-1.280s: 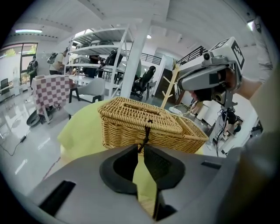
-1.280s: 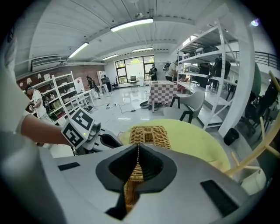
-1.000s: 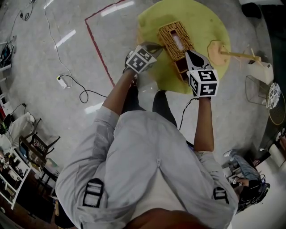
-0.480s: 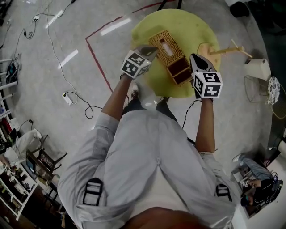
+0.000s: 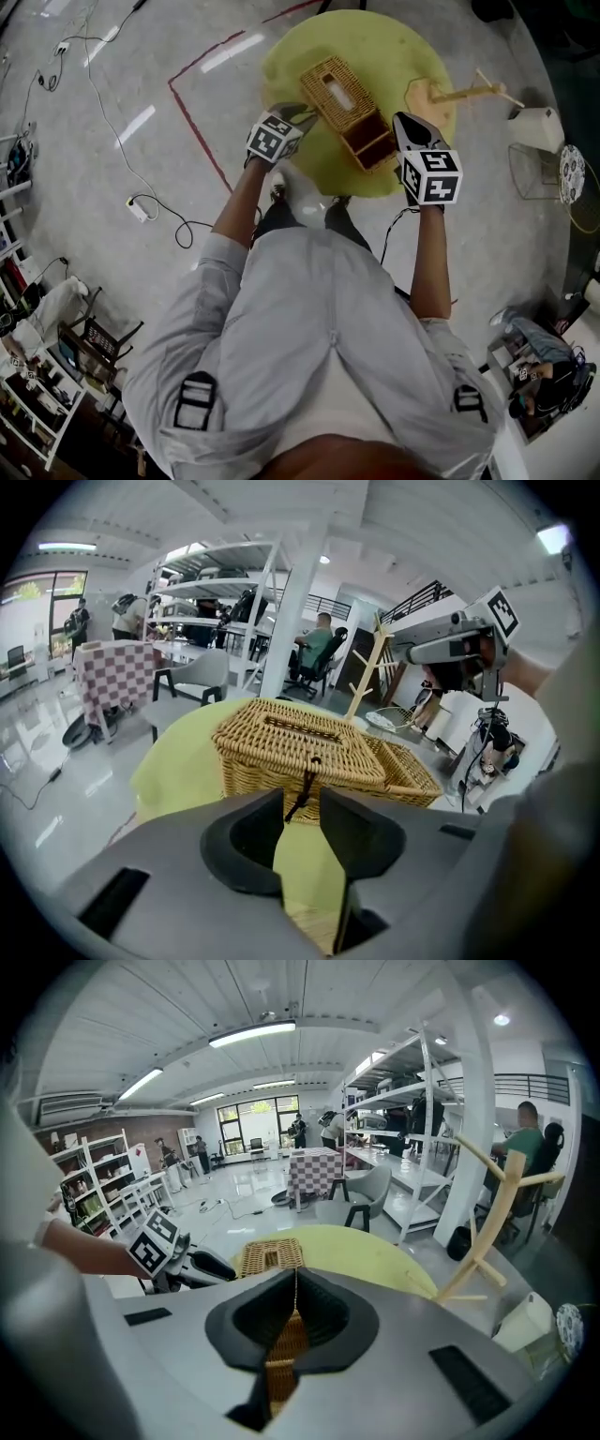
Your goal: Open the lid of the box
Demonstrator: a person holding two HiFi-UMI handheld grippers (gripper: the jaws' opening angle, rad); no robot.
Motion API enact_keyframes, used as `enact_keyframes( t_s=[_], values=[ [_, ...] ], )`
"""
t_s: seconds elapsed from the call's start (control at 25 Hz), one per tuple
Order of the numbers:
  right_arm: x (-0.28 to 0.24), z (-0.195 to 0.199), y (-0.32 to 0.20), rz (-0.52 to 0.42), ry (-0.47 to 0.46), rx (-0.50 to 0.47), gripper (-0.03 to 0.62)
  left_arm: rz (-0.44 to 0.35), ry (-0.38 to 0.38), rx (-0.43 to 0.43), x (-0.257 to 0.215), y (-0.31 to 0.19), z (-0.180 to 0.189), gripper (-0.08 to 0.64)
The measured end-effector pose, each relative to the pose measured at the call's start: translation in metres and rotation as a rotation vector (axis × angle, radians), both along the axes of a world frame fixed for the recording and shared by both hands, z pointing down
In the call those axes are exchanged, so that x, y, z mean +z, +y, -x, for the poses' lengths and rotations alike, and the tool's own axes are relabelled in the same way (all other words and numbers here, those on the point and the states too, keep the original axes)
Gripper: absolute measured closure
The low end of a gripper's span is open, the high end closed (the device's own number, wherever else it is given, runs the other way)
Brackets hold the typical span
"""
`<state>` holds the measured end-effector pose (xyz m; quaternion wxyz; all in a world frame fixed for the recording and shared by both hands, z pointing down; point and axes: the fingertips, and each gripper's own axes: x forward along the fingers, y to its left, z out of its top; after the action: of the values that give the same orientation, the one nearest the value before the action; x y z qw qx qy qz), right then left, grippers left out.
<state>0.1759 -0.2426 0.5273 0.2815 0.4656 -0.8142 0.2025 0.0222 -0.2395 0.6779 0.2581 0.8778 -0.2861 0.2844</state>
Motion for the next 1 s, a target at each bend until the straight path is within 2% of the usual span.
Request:
enact_keyframes(
  t_s=[0.16, 0.48, 0.72, 0.92, 1.0],
  values=[
    [0.007, 0.0, 0.004, 0.015, 0.01, -0.001, 0.568, 0.009, -0.024, -0.009, 0.01, -0.002, 0.002, 0.468],
    [0.008, 0.003, 0.002, 0.017, 0.008, -0.003, 0.568, -0.008, 0.0, 0.009, 0.001, 0.0, 0.001, 0.511],
    [-0.001, 0.004, -0.004, -0.013, -0.008, -0.003, 0.568, -0.091, 0.03, 0.022, -0.037, -0.008, -0.005, 0.514],
    [-0.017, -0.005, -0.006, -0.048, -0.024, 0.015, 0.568, -0.175, 0.112, 0.027, -0.09, -0.025, -0.024, 0.514],
    [-0.022, -0.012, -0.005, -0.059, -0.025, 0.03, 0.568, -0.214, 0.123, 0.041, -0.109, -0.035, -0.037, 0.514]
  ],
)
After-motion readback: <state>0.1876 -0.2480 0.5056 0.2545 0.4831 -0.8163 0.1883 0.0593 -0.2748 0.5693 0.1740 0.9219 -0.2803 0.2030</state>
